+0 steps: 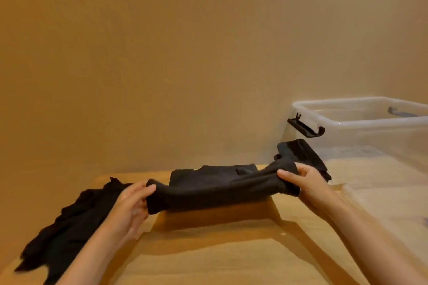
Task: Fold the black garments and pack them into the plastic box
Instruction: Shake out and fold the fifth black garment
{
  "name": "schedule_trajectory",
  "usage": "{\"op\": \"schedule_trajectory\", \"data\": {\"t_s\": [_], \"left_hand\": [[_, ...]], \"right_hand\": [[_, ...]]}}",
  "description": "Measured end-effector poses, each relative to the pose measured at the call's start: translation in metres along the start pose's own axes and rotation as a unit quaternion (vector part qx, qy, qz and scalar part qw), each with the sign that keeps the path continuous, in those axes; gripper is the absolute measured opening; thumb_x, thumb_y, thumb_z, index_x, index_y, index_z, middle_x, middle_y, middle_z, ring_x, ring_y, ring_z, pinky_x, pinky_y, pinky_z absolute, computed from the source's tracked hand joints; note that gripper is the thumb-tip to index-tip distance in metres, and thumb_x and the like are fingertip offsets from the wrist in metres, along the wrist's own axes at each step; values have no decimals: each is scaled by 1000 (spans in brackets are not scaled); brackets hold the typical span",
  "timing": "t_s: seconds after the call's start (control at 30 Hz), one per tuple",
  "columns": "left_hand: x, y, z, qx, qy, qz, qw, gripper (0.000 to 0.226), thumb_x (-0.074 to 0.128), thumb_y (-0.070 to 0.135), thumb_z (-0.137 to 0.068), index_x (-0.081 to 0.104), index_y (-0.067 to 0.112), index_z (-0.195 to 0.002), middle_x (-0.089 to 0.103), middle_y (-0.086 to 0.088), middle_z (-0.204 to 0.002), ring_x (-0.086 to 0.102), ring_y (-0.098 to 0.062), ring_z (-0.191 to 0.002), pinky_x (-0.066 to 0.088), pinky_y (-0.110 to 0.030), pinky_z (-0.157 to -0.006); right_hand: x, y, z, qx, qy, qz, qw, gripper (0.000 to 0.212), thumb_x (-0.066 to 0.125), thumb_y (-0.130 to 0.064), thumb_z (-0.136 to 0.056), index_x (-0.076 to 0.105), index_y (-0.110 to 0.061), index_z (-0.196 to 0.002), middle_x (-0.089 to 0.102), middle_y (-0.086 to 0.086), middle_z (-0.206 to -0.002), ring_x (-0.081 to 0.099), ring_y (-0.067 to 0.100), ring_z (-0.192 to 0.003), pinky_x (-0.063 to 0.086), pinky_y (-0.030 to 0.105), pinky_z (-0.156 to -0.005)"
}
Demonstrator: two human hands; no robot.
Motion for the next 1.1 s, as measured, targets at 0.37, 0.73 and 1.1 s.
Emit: {"op": "schedule_trajectory", "data": {"t_s": [0.37,0.73,1.1], "left_hand": [[-26,-83,92,-82,-36,-104,991,62,94,52,-41,74,5,-76,70,-19,-83,68,-22,-83,51,-28,-81],[-8,-78,103,-42,-1,-140,989,57,86,46,-57,59,-4,-66,55,-9,-61,57,-16,-64,44,-15,-60],[-3,-34,30,-32,34,-118,992,10,54,21,-93,63,19,-94,75,10,-83,70,-1,-75,50,-21,-67]], "right_hand": [[1,70,107,95,-40,137,985,12,70,-14,-80,76,-15,-91,75,1,-90,70,13,-82,55,31,-77],[3,65,120,70,-78,84,991,18,72,-20,-72,77,-27,-88,74,6,-96,71,18,-89,57,29,-77],[-13,28,32,30,18,69,997,21,70,-22,-80,68,-20,-101,73,-1,-92,70,17,-87,53,32,-75]]}}
Point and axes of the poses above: each hand's wrist, its own z-axis away from the middle knuckle, its own x-axis out of the palm, y = z × x, the point moved 5 cm from there along -z, towards the middle knuckle
